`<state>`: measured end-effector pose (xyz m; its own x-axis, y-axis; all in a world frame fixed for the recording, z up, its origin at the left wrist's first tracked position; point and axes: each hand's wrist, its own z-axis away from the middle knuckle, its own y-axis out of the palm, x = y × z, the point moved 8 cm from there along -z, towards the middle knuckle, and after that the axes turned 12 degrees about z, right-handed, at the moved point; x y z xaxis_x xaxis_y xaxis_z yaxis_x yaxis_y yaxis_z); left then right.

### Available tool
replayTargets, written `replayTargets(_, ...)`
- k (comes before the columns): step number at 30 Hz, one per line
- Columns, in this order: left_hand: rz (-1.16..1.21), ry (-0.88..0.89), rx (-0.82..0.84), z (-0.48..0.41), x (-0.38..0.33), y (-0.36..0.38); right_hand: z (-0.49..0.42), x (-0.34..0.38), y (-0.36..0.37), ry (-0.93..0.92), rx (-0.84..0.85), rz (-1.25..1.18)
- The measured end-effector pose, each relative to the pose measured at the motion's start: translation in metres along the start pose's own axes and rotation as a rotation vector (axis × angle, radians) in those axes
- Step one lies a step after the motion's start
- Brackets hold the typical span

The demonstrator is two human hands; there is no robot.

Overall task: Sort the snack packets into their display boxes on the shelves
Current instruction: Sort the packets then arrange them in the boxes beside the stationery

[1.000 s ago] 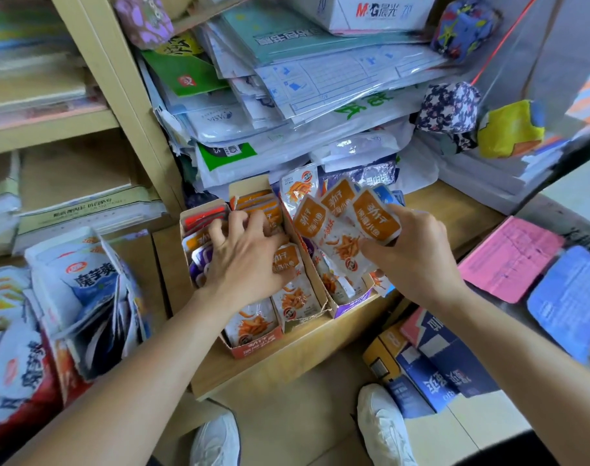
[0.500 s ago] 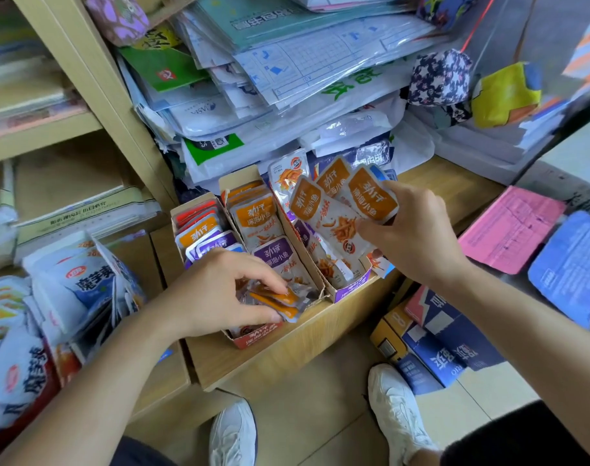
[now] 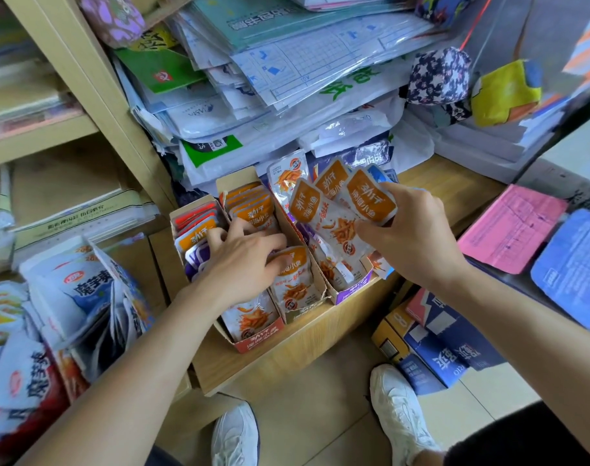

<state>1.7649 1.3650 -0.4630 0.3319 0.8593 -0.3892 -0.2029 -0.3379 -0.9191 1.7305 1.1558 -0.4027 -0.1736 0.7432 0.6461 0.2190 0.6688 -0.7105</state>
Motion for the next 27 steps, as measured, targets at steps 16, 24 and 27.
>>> replayTargets(16,-0.041,0.041,-0.141,-0.004,0.006,-0.005,0.001,-0.007,-0.001,0.020,0.004,0.053)
replayTargets(24,0.465,0.027,-0.662,0.023,0.019,-0.063,-0.001,-0.002,-0.007,0.033,-0.033,-0.018)
replayTargets(27,0.395,0.035,-0.811,0.033,0.018,-0.073,-0.001,-0.002,-0.006,0.042,-0.030,-0.020)
